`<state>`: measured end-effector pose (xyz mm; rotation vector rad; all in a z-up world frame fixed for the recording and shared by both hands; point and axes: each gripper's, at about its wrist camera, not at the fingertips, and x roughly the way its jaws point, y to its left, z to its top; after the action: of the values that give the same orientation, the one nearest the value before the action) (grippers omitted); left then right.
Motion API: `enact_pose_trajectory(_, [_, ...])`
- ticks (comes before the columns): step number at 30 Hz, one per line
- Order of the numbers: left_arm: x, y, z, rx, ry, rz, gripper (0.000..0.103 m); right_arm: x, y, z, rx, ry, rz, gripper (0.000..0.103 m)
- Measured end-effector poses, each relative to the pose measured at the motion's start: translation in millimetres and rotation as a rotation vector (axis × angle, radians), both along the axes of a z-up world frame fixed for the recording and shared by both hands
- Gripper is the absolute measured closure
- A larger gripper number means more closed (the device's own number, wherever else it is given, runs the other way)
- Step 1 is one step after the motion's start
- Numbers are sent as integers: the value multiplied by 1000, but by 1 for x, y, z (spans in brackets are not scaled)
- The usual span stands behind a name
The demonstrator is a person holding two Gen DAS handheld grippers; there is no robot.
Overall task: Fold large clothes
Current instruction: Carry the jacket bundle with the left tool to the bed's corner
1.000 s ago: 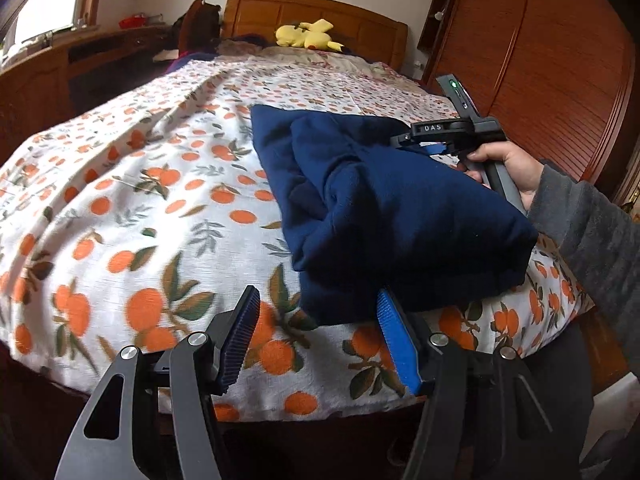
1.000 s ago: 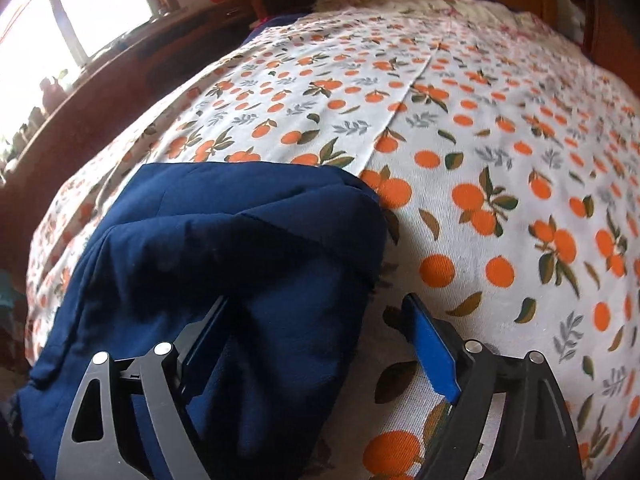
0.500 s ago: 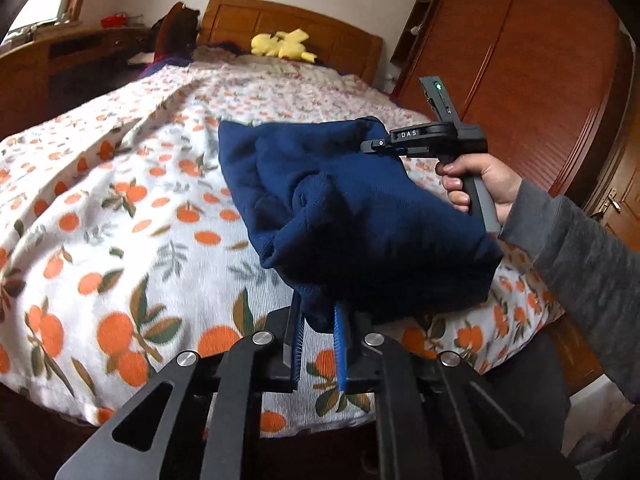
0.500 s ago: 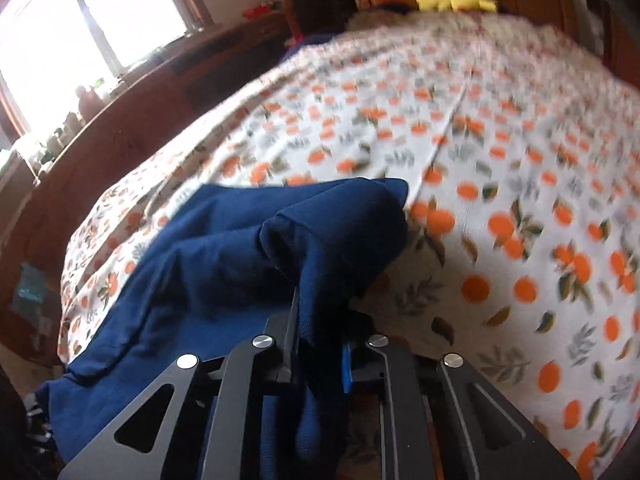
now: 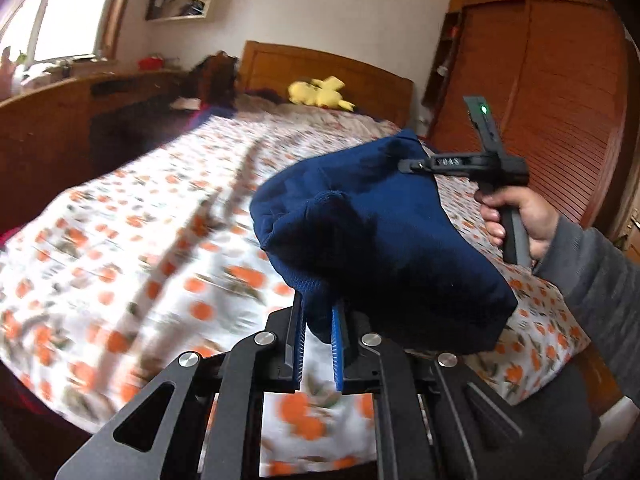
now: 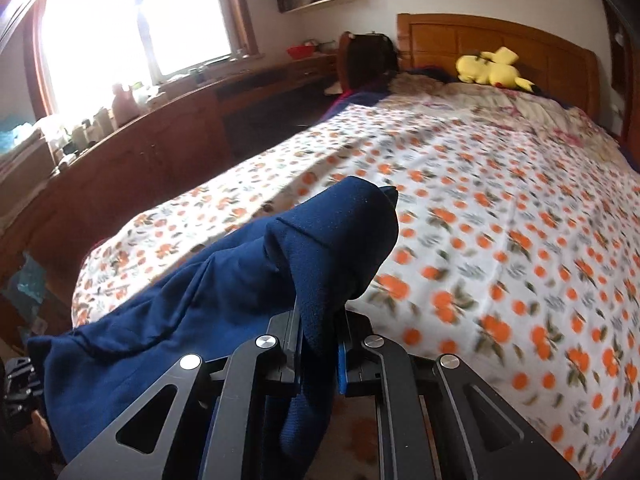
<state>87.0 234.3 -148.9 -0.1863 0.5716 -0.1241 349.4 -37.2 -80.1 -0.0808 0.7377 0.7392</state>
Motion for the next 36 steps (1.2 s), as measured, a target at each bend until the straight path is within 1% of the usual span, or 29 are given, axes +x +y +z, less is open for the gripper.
enact_pose_trajectory(8, [-7,72,23,46,-20,136,92,-5,100,14,7,-26,79,93])
enact_pose_trajectory(15, [-17,132,29,66,-13,254,92,-13,183,26,13,-48,161,93])
enact_pose_trajectory(20, [-24,182,39,99,-13,332,92,-22,233,29,-3,-61,213,93])
enact_pose_trajectory(27, [-43,252,43,117,-2,468,92,-37,295,33,40,-67,274,93])
enact_pose_trajectory(29, [-49,271,40,119,14,516,92,-40,312,30,44,-60,286,93])
enact_pose_trajectory(31, [-53,285,33,110,43,542,92,-43,331,20,30,-40,302,92])
enact_pose_trajectory(34, [-54,293,10,99,113,562,91,-51,344,-1,-41,-38,310,88])
enact_pose_trajectory(35, [-56,294,2,88,132,570,91,-55,348,-9,-80,-52,315,84])
enact_pose_trajectory(36, [-57,293,-5,110,150,586,90,-61,348,-18,-126,-81,308,81])
